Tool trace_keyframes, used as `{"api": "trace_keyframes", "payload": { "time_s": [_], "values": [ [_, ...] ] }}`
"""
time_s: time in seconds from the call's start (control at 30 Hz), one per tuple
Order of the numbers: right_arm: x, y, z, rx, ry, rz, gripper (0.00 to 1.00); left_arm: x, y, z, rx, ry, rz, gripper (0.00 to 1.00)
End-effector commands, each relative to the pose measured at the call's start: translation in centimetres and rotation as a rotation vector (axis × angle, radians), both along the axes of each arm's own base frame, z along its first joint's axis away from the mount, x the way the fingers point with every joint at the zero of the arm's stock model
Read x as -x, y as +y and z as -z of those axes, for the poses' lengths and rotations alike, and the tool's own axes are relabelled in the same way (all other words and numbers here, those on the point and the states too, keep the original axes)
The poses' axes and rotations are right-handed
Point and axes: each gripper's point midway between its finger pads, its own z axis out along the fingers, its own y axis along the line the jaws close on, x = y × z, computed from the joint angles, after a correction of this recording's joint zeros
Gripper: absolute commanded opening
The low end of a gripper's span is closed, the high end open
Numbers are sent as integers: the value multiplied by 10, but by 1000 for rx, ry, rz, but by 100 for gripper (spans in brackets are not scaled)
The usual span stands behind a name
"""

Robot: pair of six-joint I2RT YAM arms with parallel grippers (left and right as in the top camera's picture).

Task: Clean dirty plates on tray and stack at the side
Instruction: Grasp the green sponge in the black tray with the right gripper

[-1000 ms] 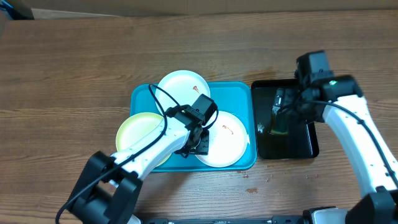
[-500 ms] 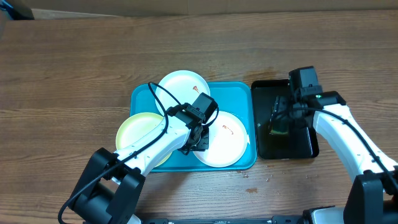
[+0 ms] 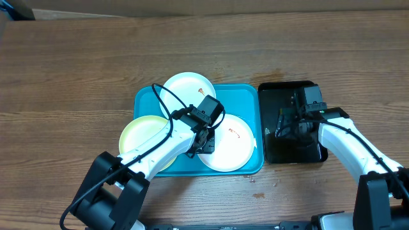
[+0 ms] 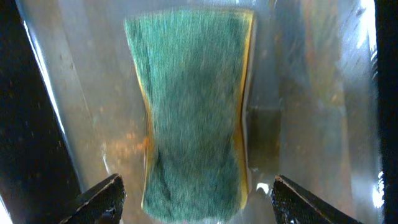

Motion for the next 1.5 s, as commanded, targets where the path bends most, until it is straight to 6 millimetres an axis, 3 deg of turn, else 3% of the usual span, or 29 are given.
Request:
{"api": "trace_keyframes", "payload": {
  "time_s": [0.0,0.2,0.37,0.43,0.53,0.6,0.7,0.8,1.07,1.37,1.4,1.43,1.47],
  "values": [
    [5,4,4,-26,12,-2,78,-1,5,5,-21,-1,-23,43],
    [1,3,10,-24,-23,-1,74,-5,3,5,-11,-19,-27,43],
    [-3,4,9,-28,-39,-1,20,-4,4,6,-18,-16,-27,40],
    [-1,4,10,-27,-32,-2,4,-3,5,7,-20,-15,-27,38],
    [-2,4,2,-24,-18,-4,4,-3,5,7,-22,-13,-23,38],
    [-6,4,-9,-23,-7,-4,12,-3,5,7,-22,-14,-23,39],
    [-14,5,-32,-21,-3,-4,38,-4,6,7,-26,-21,-25,45],
    [-22,6,-39,-25,-31,-4,67,-6,9,7,-40,-29,-28,50],
    [-25,-4,-16,30,-83,13,74,2,13,18,-41,-18,-56,50],
    [-20,-5,16,20,-147,14,74,-5,9,18,-21,-45,-56,52],
    [-20,-5,18,18,-159,15,70,-6,8,17,-17,-51,-56,52],
    [-20,-5,20,17,-167,15,49,-8,7,17,-13,-57,-57,52],
    [-20,-5,21,17,-173,15,20,-8,6,17,-10,-60,-57,52]
  ]
}}
